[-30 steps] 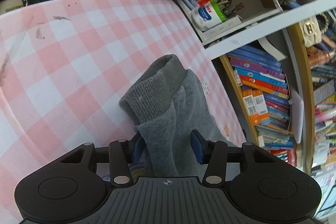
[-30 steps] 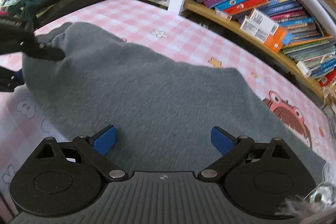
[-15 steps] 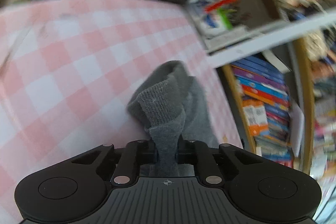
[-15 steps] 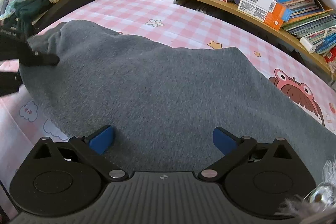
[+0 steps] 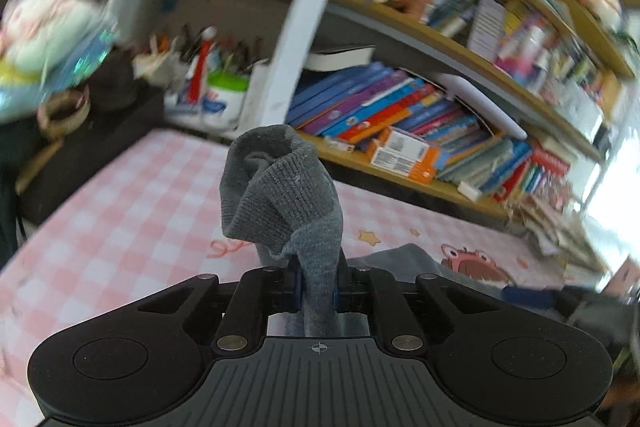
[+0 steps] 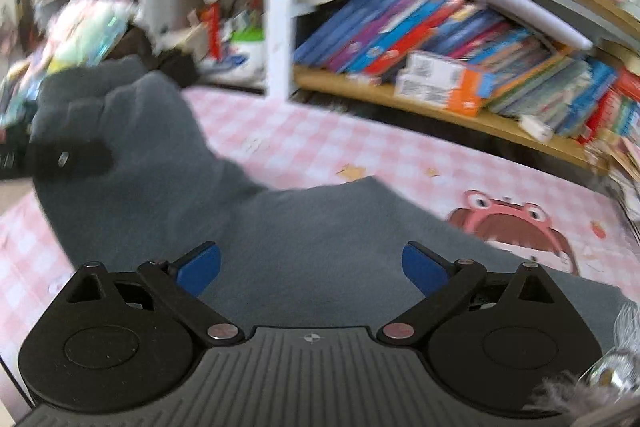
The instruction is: Fold clothes
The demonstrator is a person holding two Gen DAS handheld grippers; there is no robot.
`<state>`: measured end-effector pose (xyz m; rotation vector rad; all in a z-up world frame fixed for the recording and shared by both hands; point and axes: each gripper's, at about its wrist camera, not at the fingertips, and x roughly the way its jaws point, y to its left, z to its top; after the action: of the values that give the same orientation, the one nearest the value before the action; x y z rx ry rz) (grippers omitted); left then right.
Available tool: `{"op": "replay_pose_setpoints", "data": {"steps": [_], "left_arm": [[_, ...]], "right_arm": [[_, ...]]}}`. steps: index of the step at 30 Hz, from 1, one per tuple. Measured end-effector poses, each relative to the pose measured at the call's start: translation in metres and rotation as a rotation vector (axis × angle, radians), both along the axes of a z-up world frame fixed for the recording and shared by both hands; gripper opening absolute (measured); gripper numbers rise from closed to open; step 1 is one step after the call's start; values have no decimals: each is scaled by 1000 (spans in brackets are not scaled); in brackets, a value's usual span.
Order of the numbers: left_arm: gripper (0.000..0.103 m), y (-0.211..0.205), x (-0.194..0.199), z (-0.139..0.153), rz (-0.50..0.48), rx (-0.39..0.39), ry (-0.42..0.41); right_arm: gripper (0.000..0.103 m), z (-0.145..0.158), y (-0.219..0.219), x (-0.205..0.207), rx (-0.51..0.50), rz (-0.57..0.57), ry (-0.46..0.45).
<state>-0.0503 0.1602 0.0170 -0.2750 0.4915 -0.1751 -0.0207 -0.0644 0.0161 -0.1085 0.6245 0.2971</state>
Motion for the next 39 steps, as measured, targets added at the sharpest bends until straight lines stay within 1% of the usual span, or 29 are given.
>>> {"op": "replay_pose_setpoints", "data": {"steps": [4, 9, 13, 18, 20, 22, 23, 25, 26, 27, 28, 29, 31, 33, 35, 36, 38, 39], "left_arm": [[11, -27, -3, 8, -14, 69, -14], [11, -59, -3, 13, -25, 126, -14], [11, -84, -3, 16, -39, 164, -10], [13, -118, 0, 14, -79, 216, 7], [17, -132, 3, 8, -106, 232, 35], [32, -147, 9, -4, -166, 252, 90], [36, -155, 12, -11, -207, 264, 128], [48, -172, 20, -29, -302, 287, 224], [51, -180, 22, -37, -341, 301, 262], [63, -186, 22, -43, -363, 317, 278], [68, -189, 21, -45, -372, 324, 278], [69, -191, 19, -45, -378, 323, 271], [69, -187, 13, -37, -376, 287, 233], [70, -177, 8, -25, -355, 220, 188], [73, -164, 3, -14, -301, 169, 142], [75, -157, 1, -8, -263, 158, 119], [83, -144, -1, 1, -184, 149, 84], [89, -137, -1, 4, -140, 143, 73]], "right_arm": [[99, 8, -38, -1, 51, -72, 0], [99, 8, -82, 0, 104, -134, 29], [99, 5, -107, 1, 135, -151, 46], [99, 2, -131, 3, 156, -149, 57], [99, -1, -140, 4, 162, -151, 66], [99, -5, -149, 6, 173, -157, 80], [99, -6, -153, 7, 179, -161, 90], [99, -10, -159, 10, 195, -162, 117], [99, -12, -162, 12, 205, -160, 131], [99, -14, -164, 14, 214, -157, 145], [99, -15, -166, 15, 225, -150, 157], [99, -16, -167, 16, 237, -141, 168], [98, -19, -168, 19, 268, -125, 191], [98, -21, -171, 21, 315, -118, 220], [98, -23, -173, 25, 369, -119, 247], [98, -23, -175, 27, 403, -120, 260], [98, -25, -177, 33, 474, -117, 293], [98, -27, -177, 35, 514, -114, 315]]}}
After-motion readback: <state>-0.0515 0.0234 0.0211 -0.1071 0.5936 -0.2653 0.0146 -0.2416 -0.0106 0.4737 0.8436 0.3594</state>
